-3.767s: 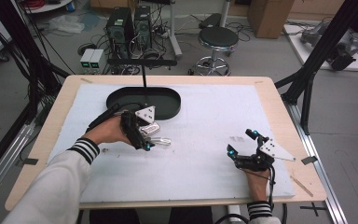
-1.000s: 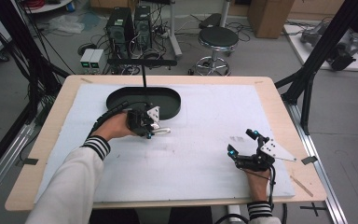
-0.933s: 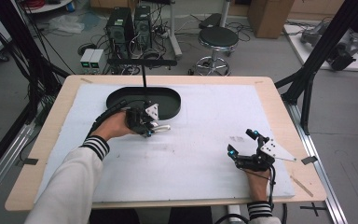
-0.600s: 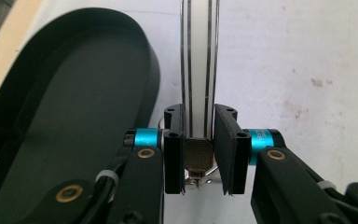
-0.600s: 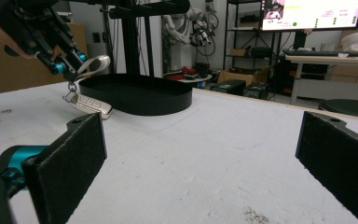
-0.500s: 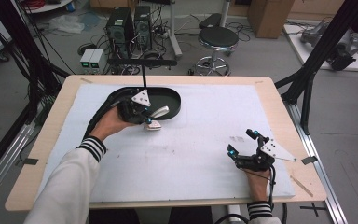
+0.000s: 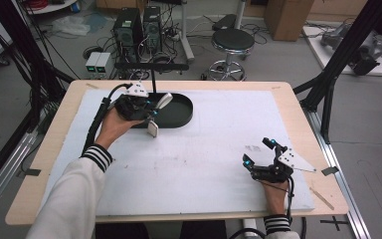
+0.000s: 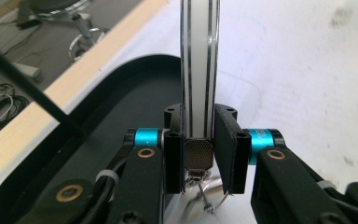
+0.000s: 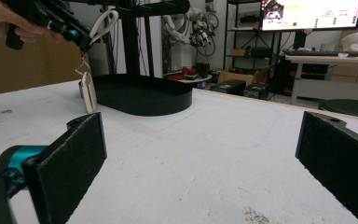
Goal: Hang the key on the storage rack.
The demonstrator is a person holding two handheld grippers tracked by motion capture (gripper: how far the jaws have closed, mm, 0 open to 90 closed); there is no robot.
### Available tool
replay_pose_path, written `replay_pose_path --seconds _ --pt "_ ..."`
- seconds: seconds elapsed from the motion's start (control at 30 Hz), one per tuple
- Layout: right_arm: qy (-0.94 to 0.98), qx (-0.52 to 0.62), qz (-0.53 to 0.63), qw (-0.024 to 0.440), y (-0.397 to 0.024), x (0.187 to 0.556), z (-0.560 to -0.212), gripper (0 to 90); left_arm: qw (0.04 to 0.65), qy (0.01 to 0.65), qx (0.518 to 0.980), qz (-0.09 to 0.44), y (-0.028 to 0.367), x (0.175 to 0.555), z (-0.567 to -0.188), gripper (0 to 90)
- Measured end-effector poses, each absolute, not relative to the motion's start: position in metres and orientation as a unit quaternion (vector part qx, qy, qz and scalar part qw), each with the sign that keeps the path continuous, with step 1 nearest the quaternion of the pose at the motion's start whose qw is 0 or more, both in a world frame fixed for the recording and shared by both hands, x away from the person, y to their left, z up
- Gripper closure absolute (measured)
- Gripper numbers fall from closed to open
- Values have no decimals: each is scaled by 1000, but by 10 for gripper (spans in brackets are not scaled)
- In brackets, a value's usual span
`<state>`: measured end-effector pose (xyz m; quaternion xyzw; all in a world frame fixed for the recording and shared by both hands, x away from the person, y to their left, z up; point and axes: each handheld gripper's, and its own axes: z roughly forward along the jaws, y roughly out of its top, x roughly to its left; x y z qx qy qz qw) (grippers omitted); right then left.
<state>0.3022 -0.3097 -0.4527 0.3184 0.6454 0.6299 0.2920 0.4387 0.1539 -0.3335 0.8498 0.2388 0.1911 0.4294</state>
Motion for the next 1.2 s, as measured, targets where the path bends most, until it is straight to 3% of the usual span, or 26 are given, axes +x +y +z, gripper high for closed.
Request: replay_pose_path --seconds 0.5,0.73,1.2 --pt "644 319 631 291 -310 302 -453 6 477 303 794 227 191 451 -321 742" --pt "644 319 631 291 -310 302 -453 7 505 346 761 214 206 464 -322 742" --pt "644 320 631 291 -310 302 -453 7 504 362 755 211 213 483 -330 742"
